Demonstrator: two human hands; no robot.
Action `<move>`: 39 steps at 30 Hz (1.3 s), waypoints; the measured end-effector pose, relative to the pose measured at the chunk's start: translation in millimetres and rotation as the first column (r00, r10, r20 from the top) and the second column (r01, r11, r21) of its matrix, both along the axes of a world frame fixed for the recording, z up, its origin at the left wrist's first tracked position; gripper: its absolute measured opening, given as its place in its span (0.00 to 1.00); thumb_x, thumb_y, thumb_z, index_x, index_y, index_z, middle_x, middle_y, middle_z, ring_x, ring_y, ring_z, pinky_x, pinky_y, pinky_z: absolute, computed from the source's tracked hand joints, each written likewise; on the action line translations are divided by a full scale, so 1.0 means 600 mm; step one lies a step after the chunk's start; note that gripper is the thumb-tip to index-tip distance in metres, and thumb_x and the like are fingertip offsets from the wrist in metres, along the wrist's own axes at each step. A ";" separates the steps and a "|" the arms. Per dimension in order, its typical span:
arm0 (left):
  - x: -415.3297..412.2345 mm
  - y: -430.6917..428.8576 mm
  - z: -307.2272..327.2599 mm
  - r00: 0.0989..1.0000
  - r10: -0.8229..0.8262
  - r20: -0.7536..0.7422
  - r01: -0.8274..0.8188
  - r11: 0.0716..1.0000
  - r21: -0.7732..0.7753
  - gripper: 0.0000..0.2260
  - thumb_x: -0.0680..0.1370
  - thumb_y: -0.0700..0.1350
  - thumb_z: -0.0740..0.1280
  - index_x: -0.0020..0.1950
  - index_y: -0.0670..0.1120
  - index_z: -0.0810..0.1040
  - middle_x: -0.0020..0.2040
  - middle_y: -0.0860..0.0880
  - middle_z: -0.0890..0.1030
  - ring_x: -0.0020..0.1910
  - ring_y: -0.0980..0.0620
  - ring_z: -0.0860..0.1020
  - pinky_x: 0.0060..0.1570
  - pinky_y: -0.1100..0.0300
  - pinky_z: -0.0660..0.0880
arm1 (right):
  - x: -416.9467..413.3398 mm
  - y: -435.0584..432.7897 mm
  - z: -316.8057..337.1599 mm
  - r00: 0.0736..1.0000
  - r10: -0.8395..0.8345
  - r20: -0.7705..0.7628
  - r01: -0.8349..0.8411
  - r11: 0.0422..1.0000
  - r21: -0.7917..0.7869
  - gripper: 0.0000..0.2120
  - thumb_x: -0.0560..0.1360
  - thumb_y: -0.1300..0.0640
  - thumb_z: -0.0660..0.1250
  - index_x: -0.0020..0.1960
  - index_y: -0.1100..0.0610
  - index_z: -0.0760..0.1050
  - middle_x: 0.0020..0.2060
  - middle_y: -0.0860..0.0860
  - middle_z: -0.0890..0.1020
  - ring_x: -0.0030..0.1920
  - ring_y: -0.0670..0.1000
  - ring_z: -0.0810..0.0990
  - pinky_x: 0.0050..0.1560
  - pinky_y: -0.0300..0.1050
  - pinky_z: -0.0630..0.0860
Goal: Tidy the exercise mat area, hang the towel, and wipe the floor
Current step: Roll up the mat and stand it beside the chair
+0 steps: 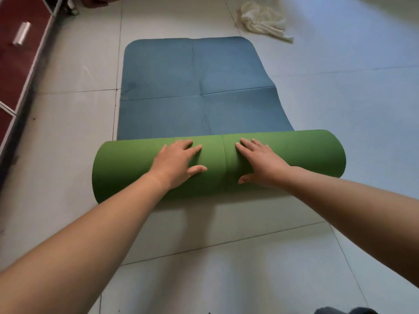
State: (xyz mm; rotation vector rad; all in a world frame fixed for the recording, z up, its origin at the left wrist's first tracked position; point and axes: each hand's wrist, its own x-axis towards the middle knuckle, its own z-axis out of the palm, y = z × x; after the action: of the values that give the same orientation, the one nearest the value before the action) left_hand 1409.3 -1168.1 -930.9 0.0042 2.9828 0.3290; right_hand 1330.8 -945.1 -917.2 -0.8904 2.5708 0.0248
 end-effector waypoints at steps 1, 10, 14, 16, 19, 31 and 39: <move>0.004 -0.002 -0.003 1.000 -0.008 0.005 0.008 1.000 -0.028 0.32 0.73 0.64 0.62 0.74 0.53 0.61 0.74 0.48 0.62 0.73 0.47 0.60 0.70 0.48 0.61 | -0.011 -0.002 0.001 1.000 0.008 0.016 -0.008 1.000 -0.012 0.49 0.67 0.43 0.72 0.77 0.54 0.46 0.77 0.52 0.49 0.76 0.57 0.48 0.73 0.59 0.53; -0.025 0.006 0.021 0.993 0.059 0.101 -0.039 0.982 -0.186 0.40 0.69 0.63 0.68 0.76 0.54 0.54 0.76 0.48 0.57 0.74 0.48 0.56 0.70 0.50 0.62 | -0.104 -0.009 0.009 0.989 0.137 0.062 -0.117 0.961 -0.249 0.40 0.65 0.43 0.75 0.72 0.52 0.63 0.72 0.52 0.63 0.69 0.54 0.65 0.66 0.42 0.63; -0.052 0.049 0.028 0.981 0.117 0.157 -0.090 0.982 -0.168 0.43 0.67 0.63 0.71 0.76 0.56 0.53 0.76 0.47 0.56 0.75 0.47 0.55 0.71 0.49 0.60 | -0.130 0.000 0.001 0.984 0.176 0.038 -0.152 0.927 -0.343 0.37 0.64 0.41 0.75 0.69 0.50 0.68 0.66 0.51 0.70 0.65 0.54 0.69 0.62 0.46 0.68; -0.053 0.068 0.031 0.968 0.123 0.218 -0.088 0.983 -0.163 0.43 0.67 0.62 0.71 0.76 0.56 0.52 0.77 0.46 0.54 0.75 0.46 0.53 0.71 0.48 0.59 | -0.135 0.002 -0.002 0.982 0.188 0.032 -0.166 0.924 -0.346 0.37 0.62 0.39 0.75 0.67 0.50 0.70 0.64 0.51 0.71 0.63 0.54 0.70 0.61 0.48 0.71; -0.053 0.066 0.038 0.949 0.087 0.302 -0.029 0.981 -0.191 0.43 0.68 0.60 0.71 0.76 0.55 0.51 0.77 0.47 0.52 0.75 0.46 0.53 0.71 0.50 0.59 | -0.142 -0.002 -0.007 0.982 0.186 0.040 -0.160 0.921 -0.355 0.37 0.62 0.39 0.75 0.67 0.49 0.70 0.65 0.50 0.71 0.65 0.54 0.70 0.62 0.47 0.70; -0.142 -0.017 0.029 0.941 -0.060 0.332 0.111 0.985 -0.135 0.43 0.70 0.62 0.68 0.76 0.55 0.46 0.78 0.51 0.50 0.75 0.48 0.53 0.72 0.51 0.58 | -0.155 -0.002 -0.009 0.987 0.140 -0.078 -0.157 0.947 -0.279 0.32 0.71 0.41 0.68 0.70 0.53 0.66 0.70 0.52 0.67 0.69 0.55 0.65 0.68 0.49 0.63; -0.211 -0.054 0.030 0.979 -0.144 0.142 0.126 0.984 0.124 0.30 0.73 0.57 0.68 0.72 0.53 0.64 0.73 0.50 0.65 0.70 0.47 0.66 0.66 0.53 0.66 | -0.176 -0.049 0.015 0.999 0.008 -0.050 -0.016 0.987 -0.162 0.38 0.69 0.38 0.68 0.73 0.51 0.61 0.73 0.50 0.63 0.72 0.53 0.61 0.71 0.49 0.59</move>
State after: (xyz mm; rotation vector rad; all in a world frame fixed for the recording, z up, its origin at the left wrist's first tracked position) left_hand 1282.6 -1200.6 -912.8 0.1854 2.7928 0.4612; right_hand 1224.9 -974.5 -908.2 -0.9758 2.6422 -0.1634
